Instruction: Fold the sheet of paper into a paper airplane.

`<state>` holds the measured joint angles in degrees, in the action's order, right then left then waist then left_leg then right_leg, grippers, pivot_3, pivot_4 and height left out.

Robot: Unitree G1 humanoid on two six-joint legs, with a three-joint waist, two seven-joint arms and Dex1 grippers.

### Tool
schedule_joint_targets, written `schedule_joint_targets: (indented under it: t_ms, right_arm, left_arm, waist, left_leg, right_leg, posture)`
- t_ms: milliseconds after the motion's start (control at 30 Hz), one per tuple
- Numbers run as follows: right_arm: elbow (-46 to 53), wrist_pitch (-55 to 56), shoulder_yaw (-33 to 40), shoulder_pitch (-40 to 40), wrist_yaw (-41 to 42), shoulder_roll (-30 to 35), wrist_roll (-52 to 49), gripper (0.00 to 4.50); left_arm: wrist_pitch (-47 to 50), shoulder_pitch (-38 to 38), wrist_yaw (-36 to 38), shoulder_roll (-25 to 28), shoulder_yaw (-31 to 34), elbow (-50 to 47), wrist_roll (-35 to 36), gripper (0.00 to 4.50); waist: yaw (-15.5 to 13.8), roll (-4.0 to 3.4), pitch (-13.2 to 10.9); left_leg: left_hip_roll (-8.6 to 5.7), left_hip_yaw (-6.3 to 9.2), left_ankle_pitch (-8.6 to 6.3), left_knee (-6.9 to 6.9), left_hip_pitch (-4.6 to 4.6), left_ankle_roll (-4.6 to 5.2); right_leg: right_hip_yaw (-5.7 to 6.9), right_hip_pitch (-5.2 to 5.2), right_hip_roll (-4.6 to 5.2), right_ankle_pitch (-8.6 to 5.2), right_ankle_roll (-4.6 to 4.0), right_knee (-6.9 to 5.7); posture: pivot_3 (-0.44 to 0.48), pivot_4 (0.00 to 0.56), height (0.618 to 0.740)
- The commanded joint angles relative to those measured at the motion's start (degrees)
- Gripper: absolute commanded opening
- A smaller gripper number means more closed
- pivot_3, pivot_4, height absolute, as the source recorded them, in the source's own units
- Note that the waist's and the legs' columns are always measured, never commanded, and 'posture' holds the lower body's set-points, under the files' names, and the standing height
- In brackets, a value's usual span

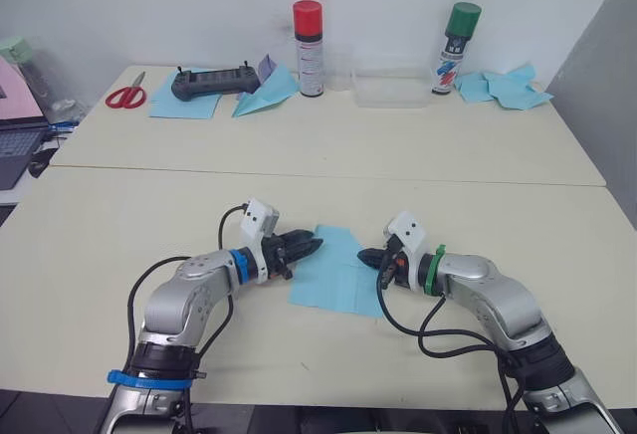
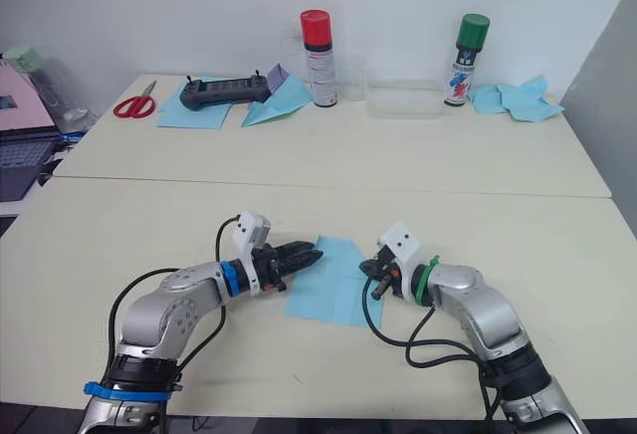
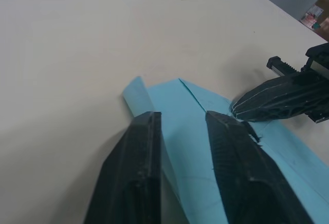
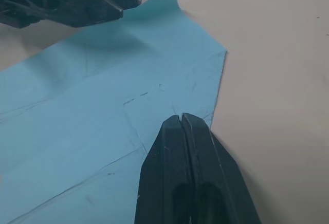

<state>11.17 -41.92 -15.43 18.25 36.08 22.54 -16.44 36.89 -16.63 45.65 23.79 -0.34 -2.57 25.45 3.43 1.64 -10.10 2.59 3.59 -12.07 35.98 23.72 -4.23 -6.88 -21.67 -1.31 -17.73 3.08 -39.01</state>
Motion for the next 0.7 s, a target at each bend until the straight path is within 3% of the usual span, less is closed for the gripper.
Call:
schedule_joint_targets:
  t_ms: [33, 67, 333, 467, 700]
  right_arm:
    - [-0.5, -1.5, -0.3, -0.7, -1.1, 0.1, 1.1, 0.0]
    - [-0.5, -1.5, -0.2, -0.8, -1.2, 0.1, 1.1, 0.0]
    - [-0.4, -1.6, 0.1, -0.9, -1.5, -0.2, 1.0, 0.0]
    - [0.1, -1.8, 0.2, -1.3, -1.6, -0.1, 0.9, 0.0]
    - [0.4, -2.1, 0.2, -1.4, -1.7, 0.1, 0.7, 0.0]
  left_arm:
    - [-1.7, -0.8, -0.1, 0.9, -0.5, 0.7, -1.4, 0.37]
    - [-1.8, -0.9, -0.2, 1.0, -0.2, 0.9, -1.4, 0.02]
    - [-3.2, -0.6, -0.5, 2.7, 1.0, 0.5, -2.0, 0.01]
    - [-3.3, -0.3, 0.0, 2.7, 1.5, -0.3, -1.1, 1.01]
    - [-4.1, -0.6, -1.9, 2.8, 1.6, -0.2, -2.5, 3.25]
  waist:
    - [0.0, 0.0, 0.0]
    - [0.0, 0.0, 0.0]
    - [0.0, 0.0, 0.0]
    - [0.0, 0.0, 0.0]
    - [0.0, 0.0, 0.0]
  left_leg:
    - [0.0, -0.01, 0.0, 0.0, 0.0, 0.0]
    - [0.0, -0.01, 0.0, 0.0, 0.0, 0.0]
    - [0.0, -0.02, 0.0, 0.0, 0.01, 0.0]
    - [0.0, -0.02, 0.0, 0.0, 0.02, 0.0]
    - [0.0, -0.02, 0.0, -0.01, 0.04, 0.0]
  right_leg:
    - [-0.01, 0.0, 0.0, 0.0, 0.0, 0.0]
    - [-0.01, 0.0, 0.0, 0.0, 0.0, 0.0]
    - [-0.02, -0.02, 0.0, 0.0, 0.0, 0.0]
    - [-0.02, -0.03, 0.0, 0.0, 0.0, 0.0]
    - [-0.02, -0.05, 0.0, 0.0, 0.0, 0.01]
  posture:
    - [0.0, 0.15, 0.74]
    - [0.0, 0.15, 0.74]
    - [0.0, 0.15, 0.74]
    - [0.0, 0.15, 0.74]
    - [0.0, 0.15, 0.74]
